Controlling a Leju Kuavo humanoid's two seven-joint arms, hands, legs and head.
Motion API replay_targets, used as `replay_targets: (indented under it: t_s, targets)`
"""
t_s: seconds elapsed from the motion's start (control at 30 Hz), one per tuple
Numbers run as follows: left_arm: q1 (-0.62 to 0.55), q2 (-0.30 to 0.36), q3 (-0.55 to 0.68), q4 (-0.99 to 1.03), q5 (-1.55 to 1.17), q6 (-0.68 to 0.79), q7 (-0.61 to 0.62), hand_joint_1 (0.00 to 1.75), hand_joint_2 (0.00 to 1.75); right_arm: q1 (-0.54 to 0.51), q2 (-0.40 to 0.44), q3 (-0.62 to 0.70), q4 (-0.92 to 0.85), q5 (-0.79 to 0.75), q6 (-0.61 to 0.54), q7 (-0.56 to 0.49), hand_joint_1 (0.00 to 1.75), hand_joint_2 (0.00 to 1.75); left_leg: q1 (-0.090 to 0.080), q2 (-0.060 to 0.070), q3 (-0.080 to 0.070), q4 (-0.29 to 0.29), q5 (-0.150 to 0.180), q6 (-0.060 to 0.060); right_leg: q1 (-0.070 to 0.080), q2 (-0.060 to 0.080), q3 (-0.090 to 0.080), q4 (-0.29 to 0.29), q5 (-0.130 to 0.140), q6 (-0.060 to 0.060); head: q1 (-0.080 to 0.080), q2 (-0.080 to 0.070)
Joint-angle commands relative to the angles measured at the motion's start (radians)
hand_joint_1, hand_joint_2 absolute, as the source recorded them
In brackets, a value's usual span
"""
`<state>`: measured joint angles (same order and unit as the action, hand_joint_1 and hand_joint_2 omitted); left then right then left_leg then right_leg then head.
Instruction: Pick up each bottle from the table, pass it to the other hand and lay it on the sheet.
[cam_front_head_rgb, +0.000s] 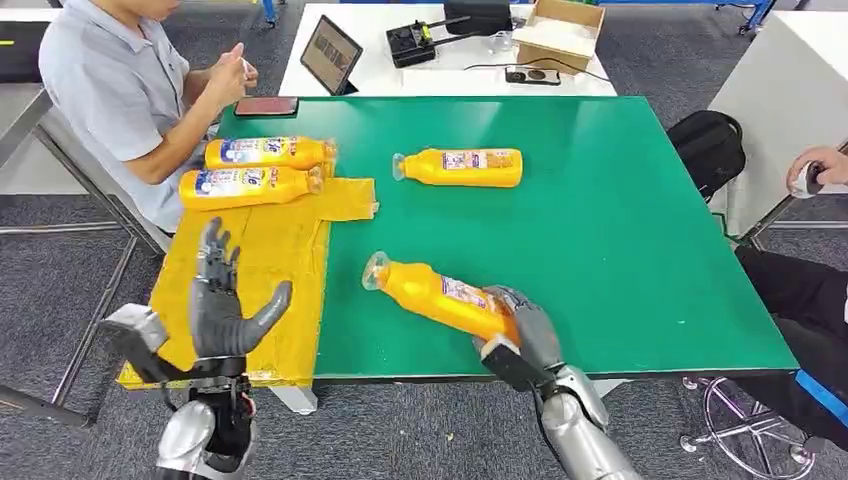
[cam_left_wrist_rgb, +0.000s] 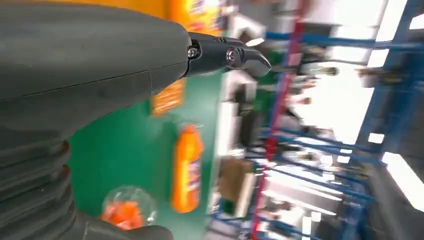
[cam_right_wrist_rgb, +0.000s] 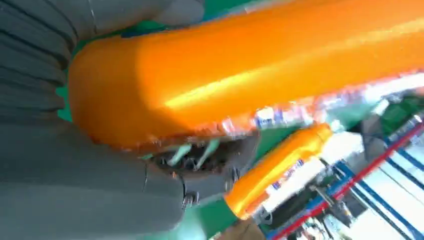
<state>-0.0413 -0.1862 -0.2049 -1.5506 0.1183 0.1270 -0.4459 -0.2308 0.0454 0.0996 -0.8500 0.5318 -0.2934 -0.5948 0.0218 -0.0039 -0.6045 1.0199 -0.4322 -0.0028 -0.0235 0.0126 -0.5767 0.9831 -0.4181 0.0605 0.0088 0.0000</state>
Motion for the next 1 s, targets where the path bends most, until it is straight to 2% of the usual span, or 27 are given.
replay_targets:
  t_s: [0.03,0.27,0.43,0.57,0.8,1.0]
  targets:
    - [-0.010,-0.002,-0.076,0.175,0.053,-0.043,0.040,0.00,1.75,0.071,0.030,-0.029,-0.168,-0.049,-0.039,-0.034,1.75,1.75,-0.001,-0.001,0.000,-0.001,0.000,0.001,0.000,-0.002,0.000,-0.001,-0.001,-0.003,0.000,0.000]
    - [0.107,-0.006,-0.157,0.123,0.115,-0.120,0.056,0.00,1.75,0.123,0.056,-0.012,-0.292,-0.108,-0.059,-0.063,1.75,1.75,-0.001,0.000,-0.002,-0.001,-0.002,0.002,0.000,-0.001,-0.002,0.000,-0.002,-0.003,0.000,0.000]
    - [0.121,-0.004,-0.170,0.108,0.122,-0.120,0.051,0.00,1.75,0.132,0.061,-0.006,-0.312,-0.112,-0.066,-0.070,1.75,1.75,-0.001,0.000,-0.009,0.000,-0.001,0.002,0.000,-0.001,-0.008,0.000,-0.001,-0.002,0.000,0.000]
    - [0.153,0.034,-0.230,0.047,0.108,-0.143,0.010,0.00,1.75,0.141,0.067,0.029,-0.337,-0.120,-0.052,-0.070,1.75,1.75,-0.001,0.001,-0.009,0.000,-0.001,0.002,0.000,0.000,-0.009,0.000,-0.001,-0.002,0.000,0.000]
    - [0.141,0.043,-0.248,0.057,0.118,-0.149,0.013,0.00,1.75,0.126,0.087,0.057,-0.318,-0.122,-0.046,-0.067,1.75,1.75,0.000,0.001,-0.006,-0.001,-0.001,0.002,0.001,-0.001,-0.006,-0.001,-0.002,-0.004,0.000,0.000]
    - [0.094,0.017,-0.256,0.096,0.147,-0.136,0.032,0.00,1.75,0.083,0.156,0.224,-0.214,-0.110,-0.034,-0.088,1.75,1.75,0.000,0.003,-0.009,-0.001,-0.001,0.001,0.001,0.002,-0.010,0.000,0.000,-0.002,0.000,0.000]
